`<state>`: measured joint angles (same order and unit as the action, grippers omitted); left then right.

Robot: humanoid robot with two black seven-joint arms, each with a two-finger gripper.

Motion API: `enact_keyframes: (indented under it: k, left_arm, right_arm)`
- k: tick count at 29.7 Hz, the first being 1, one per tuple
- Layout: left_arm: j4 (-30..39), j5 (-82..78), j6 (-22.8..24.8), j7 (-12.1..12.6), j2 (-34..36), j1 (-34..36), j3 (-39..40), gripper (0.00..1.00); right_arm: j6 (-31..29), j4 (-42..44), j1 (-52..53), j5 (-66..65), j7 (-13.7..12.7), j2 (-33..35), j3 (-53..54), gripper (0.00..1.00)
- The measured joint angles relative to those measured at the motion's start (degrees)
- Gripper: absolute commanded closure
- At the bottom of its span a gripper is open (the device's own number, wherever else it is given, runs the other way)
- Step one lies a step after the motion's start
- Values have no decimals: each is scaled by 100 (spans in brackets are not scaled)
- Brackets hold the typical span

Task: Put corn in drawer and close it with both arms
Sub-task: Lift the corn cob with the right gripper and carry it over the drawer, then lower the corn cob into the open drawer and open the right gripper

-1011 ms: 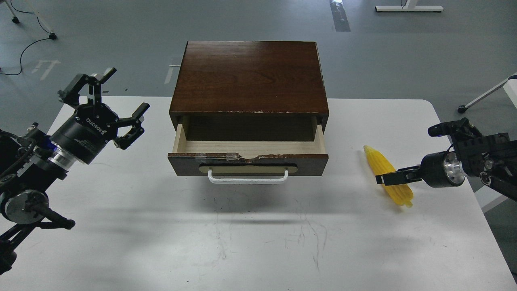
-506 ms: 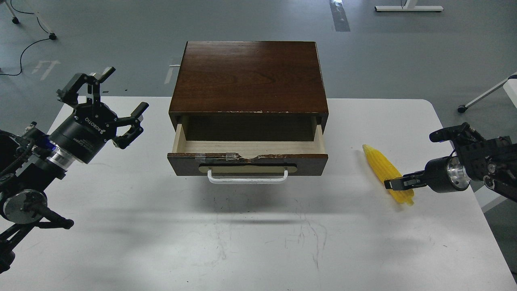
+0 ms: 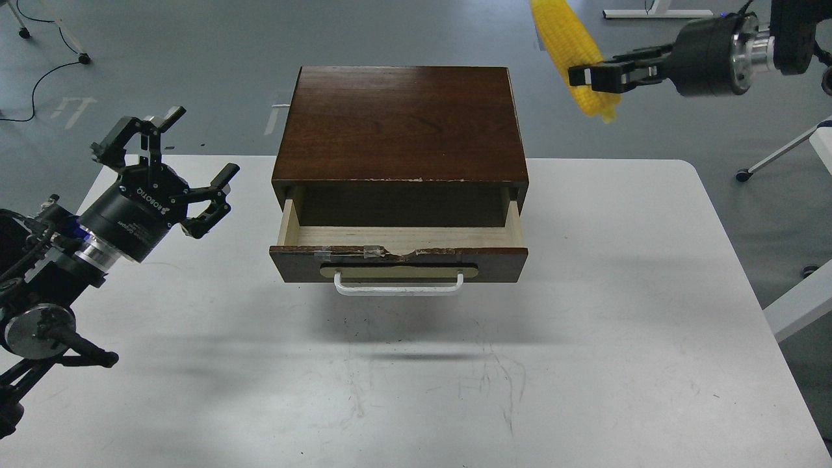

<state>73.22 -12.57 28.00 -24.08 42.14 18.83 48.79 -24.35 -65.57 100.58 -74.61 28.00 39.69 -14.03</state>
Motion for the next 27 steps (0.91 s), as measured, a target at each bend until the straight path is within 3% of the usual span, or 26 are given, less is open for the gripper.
enact_keyframes:
  k: [10, 16, 27]
  left_arm:
    - [-1, 0, 0, -3, 5, -2, 0, 0]
    - [-1, 0, 0, -10, 82, -2, 5, 0]
    - [-1, 2, 0, -10, 93, -11, 17, 0]
  right_arm:
    - [2, -690, 946, -103, 0, -1429, -947, 87]
    - [68, -539, 994, -532, 0, -2165, -1326, 86]
    - [566, -5, 835, -1033, -1, -2870, -1971, 82]
